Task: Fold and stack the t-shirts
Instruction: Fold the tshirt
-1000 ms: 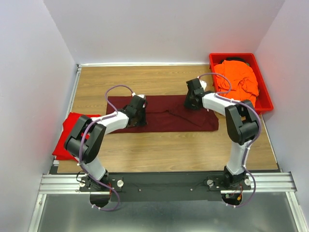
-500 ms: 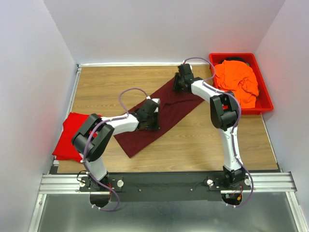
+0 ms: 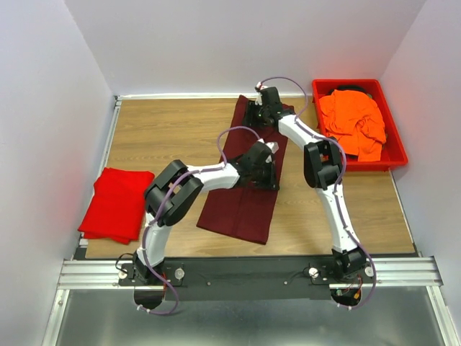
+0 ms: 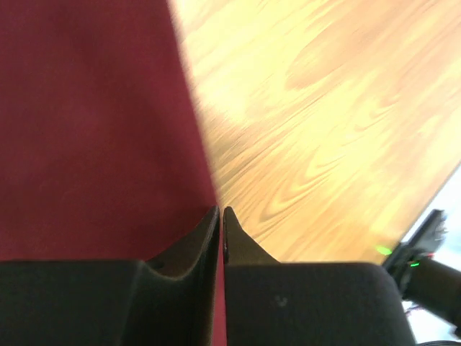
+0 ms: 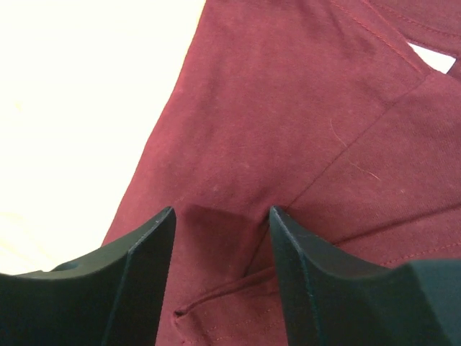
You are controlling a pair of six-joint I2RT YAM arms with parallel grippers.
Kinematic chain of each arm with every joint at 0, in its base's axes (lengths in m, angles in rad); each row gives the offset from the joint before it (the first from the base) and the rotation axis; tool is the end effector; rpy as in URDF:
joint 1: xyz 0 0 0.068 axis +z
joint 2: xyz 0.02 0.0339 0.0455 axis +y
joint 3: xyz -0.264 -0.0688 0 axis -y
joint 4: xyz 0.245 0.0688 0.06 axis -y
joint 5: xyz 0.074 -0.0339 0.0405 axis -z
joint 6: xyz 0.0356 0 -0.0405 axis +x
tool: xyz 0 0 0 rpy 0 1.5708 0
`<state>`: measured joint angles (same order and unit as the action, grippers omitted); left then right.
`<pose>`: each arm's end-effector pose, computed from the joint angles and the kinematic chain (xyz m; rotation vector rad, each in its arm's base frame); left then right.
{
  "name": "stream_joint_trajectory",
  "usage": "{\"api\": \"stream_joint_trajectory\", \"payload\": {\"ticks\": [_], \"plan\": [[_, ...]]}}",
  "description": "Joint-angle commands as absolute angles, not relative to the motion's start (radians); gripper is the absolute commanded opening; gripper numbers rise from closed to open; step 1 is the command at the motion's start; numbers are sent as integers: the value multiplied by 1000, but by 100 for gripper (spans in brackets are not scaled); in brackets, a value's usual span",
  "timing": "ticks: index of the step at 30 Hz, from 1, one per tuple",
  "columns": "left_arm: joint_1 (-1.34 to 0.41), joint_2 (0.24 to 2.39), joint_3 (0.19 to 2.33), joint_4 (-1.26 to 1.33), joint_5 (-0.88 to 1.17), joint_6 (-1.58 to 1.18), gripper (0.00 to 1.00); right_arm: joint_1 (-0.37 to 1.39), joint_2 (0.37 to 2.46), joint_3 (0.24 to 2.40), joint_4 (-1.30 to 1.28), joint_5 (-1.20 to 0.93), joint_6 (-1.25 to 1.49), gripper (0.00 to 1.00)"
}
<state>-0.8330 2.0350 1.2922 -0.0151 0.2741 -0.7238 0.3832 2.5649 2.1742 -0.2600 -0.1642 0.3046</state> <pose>0.2874 -0.3305 0.1536 0.2910 2.5442 -1.0236 0.5335 0.2213 0.1535 -0.1815 2.2624 0.5545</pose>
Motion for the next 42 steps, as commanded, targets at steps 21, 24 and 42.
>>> {"api": "stream_joint_trajectory", "payload": {"ticks": [21,24,42], "plan": [[-666,1703,1066,-232,9,-581,19,384,2186,1838,-327,164,390,86],[-670,1684,1011,-230,-34,-581,18,385,2172,1772,-327,170,414,85],[-781,1772,948,-150,43,-635,17,348,2433,1914,-327,130,348,83]]}}
